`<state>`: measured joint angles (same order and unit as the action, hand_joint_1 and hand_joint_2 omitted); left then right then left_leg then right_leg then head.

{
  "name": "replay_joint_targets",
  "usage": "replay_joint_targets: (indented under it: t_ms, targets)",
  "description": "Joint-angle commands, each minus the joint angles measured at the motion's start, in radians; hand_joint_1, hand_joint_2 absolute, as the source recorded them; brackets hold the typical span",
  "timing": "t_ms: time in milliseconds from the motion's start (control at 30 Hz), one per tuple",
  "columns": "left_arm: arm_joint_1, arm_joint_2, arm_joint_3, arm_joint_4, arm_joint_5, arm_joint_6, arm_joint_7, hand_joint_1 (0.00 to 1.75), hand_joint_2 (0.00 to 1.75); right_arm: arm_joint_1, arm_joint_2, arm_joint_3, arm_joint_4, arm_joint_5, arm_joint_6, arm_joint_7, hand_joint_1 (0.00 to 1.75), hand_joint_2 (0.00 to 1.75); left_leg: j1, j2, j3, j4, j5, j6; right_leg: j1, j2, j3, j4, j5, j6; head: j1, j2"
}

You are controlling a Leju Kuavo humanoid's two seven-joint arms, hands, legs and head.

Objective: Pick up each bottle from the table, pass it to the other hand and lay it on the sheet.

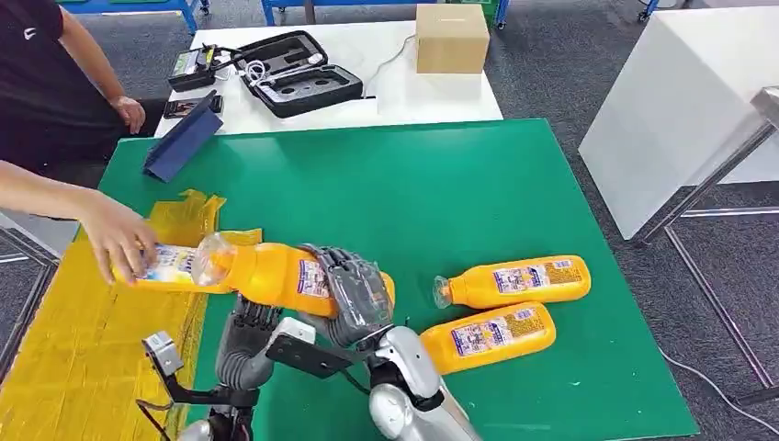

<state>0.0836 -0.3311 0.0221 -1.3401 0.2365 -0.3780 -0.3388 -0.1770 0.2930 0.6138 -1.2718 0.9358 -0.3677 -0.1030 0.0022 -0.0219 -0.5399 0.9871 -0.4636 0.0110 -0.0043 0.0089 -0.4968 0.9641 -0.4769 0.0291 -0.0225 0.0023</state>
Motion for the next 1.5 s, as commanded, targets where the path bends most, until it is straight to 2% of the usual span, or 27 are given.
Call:
replay_joint_targets:
  t_ms: [33,267,367,467,633,933,967,1033,1067,1500]
  targets:
    - [-0.012,0.045,-0.048,0.027,-0.005,0.017,-0.01,0.0,1.75,-0.065,0.056,0.169,0.238,-0.023,0.061,0.055,1.75,1.75,0.0,0.005,0.002,-0.001,0.0,-0.001,0.001,0.004,0.001,-0.001,0.001,-0.001,0.0,0.0]
    - [-0.012,0.044,-0.044,0.027,-0.005,0.021,-0.012,0.0,1.75,-0.071,0.056,0.173,0.242,-0.024,0.071,0.054,1.75,1.75,0.001,0.003,0.002,-0.001,0.0,-0.001,0.001,0.002,0.001,-0.001,0.0,-0.001,0.0,0.0]
    - [-0.012,0.046,-0.033,0.027,0.006,0.02,-0.02,0.0,1.75,-0.105,0.056,0.294,0.311,-0.047,0.144,0.061,1.75,1.75,0.001,0.004,0.001,-0.001,0.0,-0.001,0.001,0.002,0.0,-0.001,0.0,-0.001,0.0,0.0]
    - [-0.019,0.051,-0.029,0.021,0.02,0.015,-0.026,0.0,1.75,-0.177,0.056,0.339,0.46,-0.108,0.163,-0.027,1.75,1.75,0.001,0.006,0.002,-0.001,0.0,-0.001,0.001,0.004,0.001,-0.001,0.001,-0.001,0.0,0.0]
    - [-0.023,0.046,0.001,0.027,0.046,0.026,-0.029,0.0,1.75,-0.188,0.056,0.43,0.489,-0.125,0.176,-0.04,1.75,1.75,0.002,0.002,0.001,-0.001,0.0,-0.001,0.002,-0.001,0.001,-0.002,0.001,-0.001,0.0,0.0]
    - [-0.027,0.033,0.017,0.022,0.053,0.032,-0.03,0.02,1.75,-0.191,0.056,0.438,0.491,-0.129,0.177,-0.033,1.75,1.75,0.002,-0.001,0.001,-0.001,0.001,-0.001,0.002,-0.003,0.001,-0.002,0.0,0.0,0.0,0.0]
    - [-0.027,0.033,0.017,0.022,0.053,0.032,-0.03,0.84,1.75,-0.191,0.056,0.438,0.491,-0.129,0.177,-0.033,1.75,1.75,0.002,0.0,0.0,-0.001,0.001,0.0,0.002,-0.003,0.001,-0.002,0.0,0.0,0.0,0.0]
    - [-0.025,0.031,0.019,0.021,0.053,0.033,-0.03,0.84,1.75,-0.193,0.056,0.437,0.492,-0.13,0.179,-0.032,1.75,1.75,0.002,-0.001,0.0,-0.001,0.001,-0.001,0.002,-0.003,0.001,-0.002,0.0,0.0,0.0,0.0]
    - [-0.025,0.03,0.02,0.02,0.053,0.033,-0.03,1.75,1.75,-0.194,0.056,0.438,0.493,-0.13,0.178,-0.029,1.75,1.75,0.001,-0.001,0.0,-0.001,0.001,-0.001,0.001,-0.003,0.0,-0.001,0.0,0.0,0.0,0.0]
    - [-0.018,0.003,0.057,-0.006,0.042,0.044,-0.032,1.75,1.75,-0.178,0.046,0.382,0.48,-0.089,0.121,0.011,1.75,1.75,0.002,-0.002,0.0,0.0,0.001,0.0,0.002,-0.005,0.001,-0.003,0.0,0.0,0.0,0.0]
